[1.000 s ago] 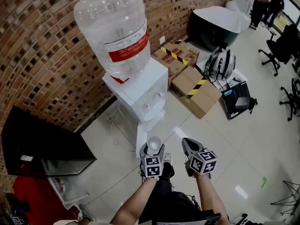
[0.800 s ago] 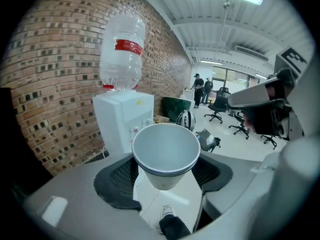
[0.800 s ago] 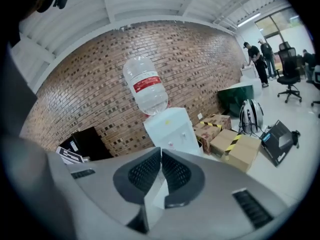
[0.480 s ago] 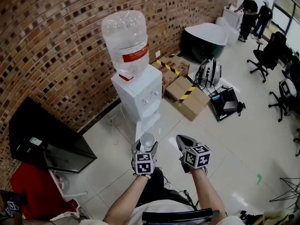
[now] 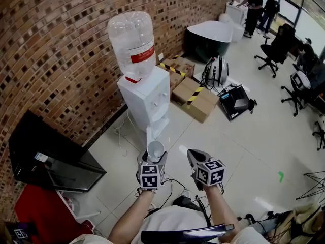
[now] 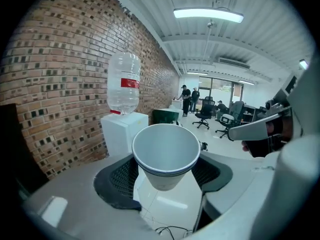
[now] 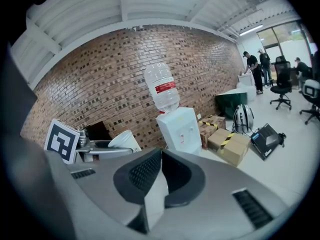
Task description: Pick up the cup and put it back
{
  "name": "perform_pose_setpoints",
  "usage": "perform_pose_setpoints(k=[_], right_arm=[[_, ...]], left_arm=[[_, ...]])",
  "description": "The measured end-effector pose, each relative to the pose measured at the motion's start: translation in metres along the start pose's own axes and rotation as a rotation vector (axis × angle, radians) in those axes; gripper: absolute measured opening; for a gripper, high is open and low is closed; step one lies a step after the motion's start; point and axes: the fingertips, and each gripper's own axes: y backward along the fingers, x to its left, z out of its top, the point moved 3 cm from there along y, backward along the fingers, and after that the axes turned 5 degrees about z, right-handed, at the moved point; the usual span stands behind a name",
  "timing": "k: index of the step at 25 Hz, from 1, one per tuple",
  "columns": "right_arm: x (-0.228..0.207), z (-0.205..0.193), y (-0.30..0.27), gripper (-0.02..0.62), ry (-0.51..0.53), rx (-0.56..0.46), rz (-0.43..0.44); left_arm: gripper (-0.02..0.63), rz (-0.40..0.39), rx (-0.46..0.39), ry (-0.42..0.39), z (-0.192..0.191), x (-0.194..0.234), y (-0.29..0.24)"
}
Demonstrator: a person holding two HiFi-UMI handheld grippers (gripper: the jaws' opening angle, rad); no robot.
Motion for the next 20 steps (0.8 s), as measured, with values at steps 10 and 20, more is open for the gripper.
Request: perform_pose_setpoints(k=[10, 20], right_arm=[[0.066, -0.030, 0.032, 0.006, -0.085, -0.070, -0.139], [0.100, -0.023, 0.037, 0.005, -0.050, -0.087, -0.148]], left_arm=[[0.339, -0.119, 0.003, -0.070, -0.020, 0.015, 0.066], [0.339, -0.141, -0.025, -0.022, -0.028, 0.028, 0.088]])
